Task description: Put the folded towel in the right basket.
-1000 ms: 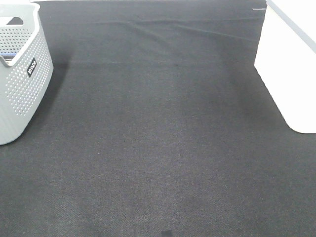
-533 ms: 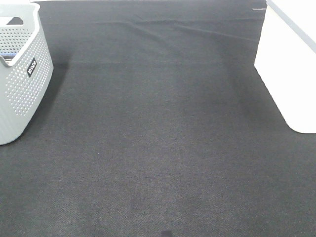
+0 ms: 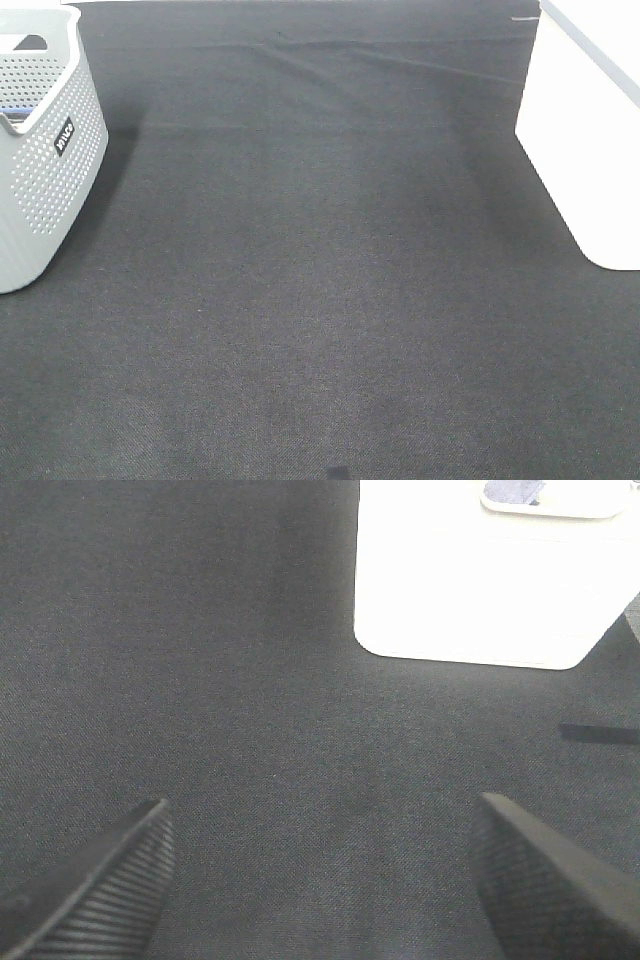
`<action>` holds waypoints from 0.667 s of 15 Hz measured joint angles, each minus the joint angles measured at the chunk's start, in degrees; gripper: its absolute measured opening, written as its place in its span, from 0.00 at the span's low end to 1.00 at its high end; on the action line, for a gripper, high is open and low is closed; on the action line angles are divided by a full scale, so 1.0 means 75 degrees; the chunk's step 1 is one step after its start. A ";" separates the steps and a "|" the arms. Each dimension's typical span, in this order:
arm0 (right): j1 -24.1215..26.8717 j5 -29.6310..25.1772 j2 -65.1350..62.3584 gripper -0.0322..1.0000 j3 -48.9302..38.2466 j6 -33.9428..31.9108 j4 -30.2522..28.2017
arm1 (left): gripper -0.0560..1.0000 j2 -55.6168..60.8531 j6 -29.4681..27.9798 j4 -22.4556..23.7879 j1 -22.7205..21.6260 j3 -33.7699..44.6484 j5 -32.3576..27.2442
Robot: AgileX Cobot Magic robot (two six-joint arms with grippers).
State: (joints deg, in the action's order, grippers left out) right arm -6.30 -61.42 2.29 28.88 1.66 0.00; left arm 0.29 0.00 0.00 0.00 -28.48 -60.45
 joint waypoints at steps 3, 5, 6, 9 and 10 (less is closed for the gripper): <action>0.0458 0.0008 0.0000 0.78 0.0000 0.0000 0.0000 | 0.98 0.0000 0.0000 0.0000 0.0000 0.0000 0.0000; 0.0909 0.0031 -0.0053 0.78 0.0000 0.0000 0.0000 | 0.98 0.0000 0.0000 0.0000 0.0000 0.0000 0.0000; 0.0978 0.0031 -0.0214 0.78 0.0000 0.0000 0.0000 | 0.98 0.0000 0.0000 0.0000 0.0000 0.0000 0.0000; 0.0978 0.0038 -0.0351 0.78 0.0000 0.0000 0.0000 | 0.98 0.0000 0.0000 0.0000 0.0000 0.0000 0.0000; 0.0978 0.0038 -0.0351 0.78 0.0000 0.0000 0.0000 | 0.98 0.0000 0.0000 0.0000 0.0000 0.0000 0.0000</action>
State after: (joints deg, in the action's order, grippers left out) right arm 1.03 -61.13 -0.34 28.88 1.66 0.00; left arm 0.29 0.00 0.00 0.00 -28.48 -60.45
